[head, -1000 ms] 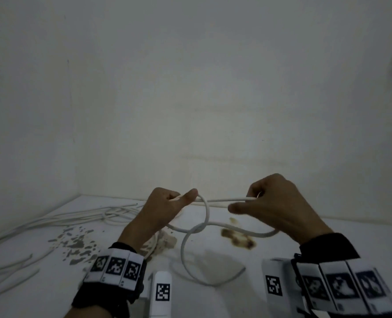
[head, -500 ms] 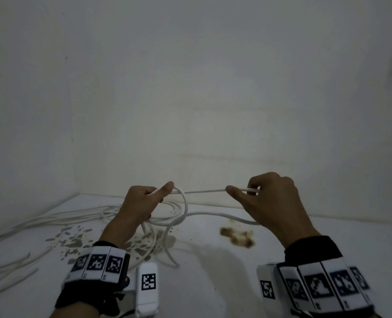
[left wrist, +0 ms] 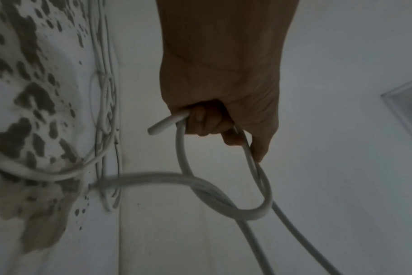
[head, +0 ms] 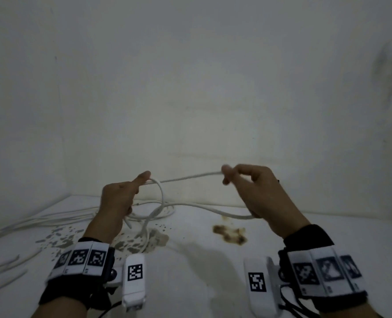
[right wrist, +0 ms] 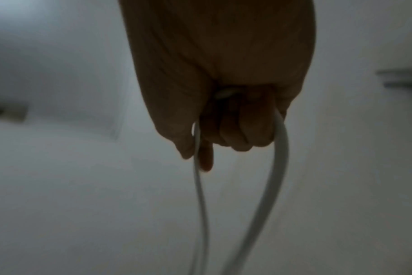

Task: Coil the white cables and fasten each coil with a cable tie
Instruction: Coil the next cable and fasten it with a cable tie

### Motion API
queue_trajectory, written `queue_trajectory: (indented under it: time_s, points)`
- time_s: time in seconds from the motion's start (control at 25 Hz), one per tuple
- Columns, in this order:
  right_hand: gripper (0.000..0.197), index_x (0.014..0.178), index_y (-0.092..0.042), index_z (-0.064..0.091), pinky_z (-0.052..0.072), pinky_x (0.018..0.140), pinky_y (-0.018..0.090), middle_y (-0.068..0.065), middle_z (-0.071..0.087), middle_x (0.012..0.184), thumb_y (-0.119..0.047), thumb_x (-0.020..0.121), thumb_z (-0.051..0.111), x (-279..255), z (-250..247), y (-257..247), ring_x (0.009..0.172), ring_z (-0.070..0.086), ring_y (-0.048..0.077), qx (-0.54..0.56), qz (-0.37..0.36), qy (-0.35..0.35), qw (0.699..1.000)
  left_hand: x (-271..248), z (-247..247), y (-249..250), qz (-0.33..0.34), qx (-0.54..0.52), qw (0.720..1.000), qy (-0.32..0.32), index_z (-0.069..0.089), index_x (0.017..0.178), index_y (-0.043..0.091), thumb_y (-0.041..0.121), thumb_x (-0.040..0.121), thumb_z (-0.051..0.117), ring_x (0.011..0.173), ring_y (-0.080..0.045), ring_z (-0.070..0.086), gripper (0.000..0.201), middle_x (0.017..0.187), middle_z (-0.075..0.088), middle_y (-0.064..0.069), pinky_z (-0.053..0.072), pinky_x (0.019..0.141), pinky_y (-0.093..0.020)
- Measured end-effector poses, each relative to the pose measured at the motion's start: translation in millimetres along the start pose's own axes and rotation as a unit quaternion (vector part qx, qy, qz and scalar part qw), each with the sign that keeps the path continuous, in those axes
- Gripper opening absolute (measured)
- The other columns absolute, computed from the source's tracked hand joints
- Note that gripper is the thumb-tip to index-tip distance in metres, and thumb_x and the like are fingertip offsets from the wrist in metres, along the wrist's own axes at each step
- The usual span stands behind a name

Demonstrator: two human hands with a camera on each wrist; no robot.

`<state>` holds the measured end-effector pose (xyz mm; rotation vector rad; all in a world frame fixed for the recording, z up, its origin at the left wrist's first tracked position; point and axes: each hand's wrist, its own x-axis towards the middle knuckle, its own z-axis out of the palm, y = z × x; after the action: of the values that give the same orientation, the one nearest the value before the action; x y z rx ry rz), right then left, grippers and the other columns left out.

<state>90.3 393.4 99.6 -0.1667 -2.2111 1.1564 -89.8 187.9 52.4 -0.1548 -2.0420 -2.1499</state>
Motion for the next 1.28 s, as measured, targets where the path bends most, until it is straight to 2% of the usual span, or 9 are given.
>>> queue_trajectory:
  time_s: [0.24,0.32,0.4,0.52,0.68,0.8,0.92,1.04,1.28]
  points:
    - [0.069,0.066,-0.007,0.066,0.048,0.06,0.029,0.002,0.059,0.054,-0.073,0.084,0.054,5,2,15,0.065,0.062,0.024,-0.316,0.017,0.051,0.947,0,-19,11,0.215,0.186,0.953,0.105,0.049,0.043,0.003,0.056,0.075,0.076,0.043,-0.02,0.036,0.067,0.041,0.039,-0.005,0.032,0.055,-0.028]
    - [0.052,0.077,-0.018,0.072,0.051,0.069,0.031,-0.003,0.063,0.063,-0.065,0.089,0.054,8,2,20,0.07,0.064,0.021,-0.277,0.01,0.026,0.961,0,-17,17,0.127,0.141,0.98,0.054,0.064,0.056,0.003,0.057,0.08,0.07,0.049,-0.02,0.043,0.059,0.045,0.049,-0.003,0.036,0.057,-0.028]
    - [0.039,0.111,-0.028,0.069,0.05,0.085,0.033,-0.003,0.068,0.093,-0.058,0.094,0.052,6,8,20,0.095,0.063,0.019,-0.293,-0.022,-0.003,0.956,-4,-7,25,0.037,0.089,0.995,-0.013,0.068,0.064,0.008,0.054,0.085,0.066,0.053,-0.02,0.042,0.051,0.055,0.049,-0.004,0.037,0.054,-0.026]
    - [0.047,0.143,-0.029,0.047,0.04,0.104,0.042,0.001,0.057,0.13,-0.049,0.101,0.043,1,29,12,0.125,0.049,0.022,-0.291,-0.097,-0.052,0.951,-14,10,32,0.024,0.077,0.992,-0.095,0.067,0.065,0.01,0.05,0.09,0.061,0.044,-0.016,0.035,0.048,0.054,0.04,-0.001,0.031,0.046,-0.023]
    - [0.032,0.117,-0.023,0.064,0.05,0.083,0.033,-0.002,0.069,0.106,-0.041,0.103,0.042,-1,50,6,0.093,0.062,0.015,-0.187,-0.107,-0.068,0.974,-29,23,36,0.053,0.114,0.971,-0.201,0.066,0.071,0.011,0.05,0.095,0.053,0.044,-0.012,0.03,0.048,0.054,0.031,0.002,0.031,0.048,-0.024]
    - [0.023,0.091,-0.02,0.068,0.034,0.051,0.014,-0.011,0.056,0.064,-0.037,0.1,0.054,2,49,7,0.054,0.05,0.001,-0.098,-0.052,-0.047,0.993,-40,23,39,0.035,0.108,0.955,-0.274,0.057,0.071,0.011,0.048,0.098,0.049,0.044,-0.011,0.024,0.046,0.053,0.026,0.004,0.029,0.045,-0.023]
    - [0.021,0.078,-0.012,0.07,0.028,0.04,0.012,-0.015,0.044,0.037,-0.027,0.092,0.069,4,37,5,0.033,0.038,0.001,0.059,0.002,-0.02,0.998,-47,20,44,-0.022,0.062,0.934,-0.351,0.041,0.061,0.019,0.049,0.097,0.048,0.045,-0.012,0.016,0.048,0.056,0.018,0.005,0.023,0.046,-0.023]
    - [0.02,0.08,0.003,0.068,0.021,0.035,0.016,-0.014,0.035,0.036,-0.013,0.083,0.079,4,24,1,0.03,0.023,0.004,0.187,0.048,0.002,0.981,-51,21,47,-0.046,0.023,0.919,-0.391,0.029,0.056,0.023,0.045,0.099,0.045,0.044,-0.012,0.012,0.051,0.054,0.014,0.006,0.026,0.046,-0.023]
    - [0.036,0.065,0.0,0.06,0.019,0.04,0.021,-0.007,0.026,0.041,-0.016,0.059,0.091,5,16,5,0.037,0.014,0.013,0.251,0.097,0.041,0.962,-53,34,42,-0.093,-0.1,0.913,-0.384,0.029,0.055,0.022,0.035,0.097,0.048,0.034,-0.008,0.012,0.048,0.042,0.013,0.009,0.023,0.044,-0.023]
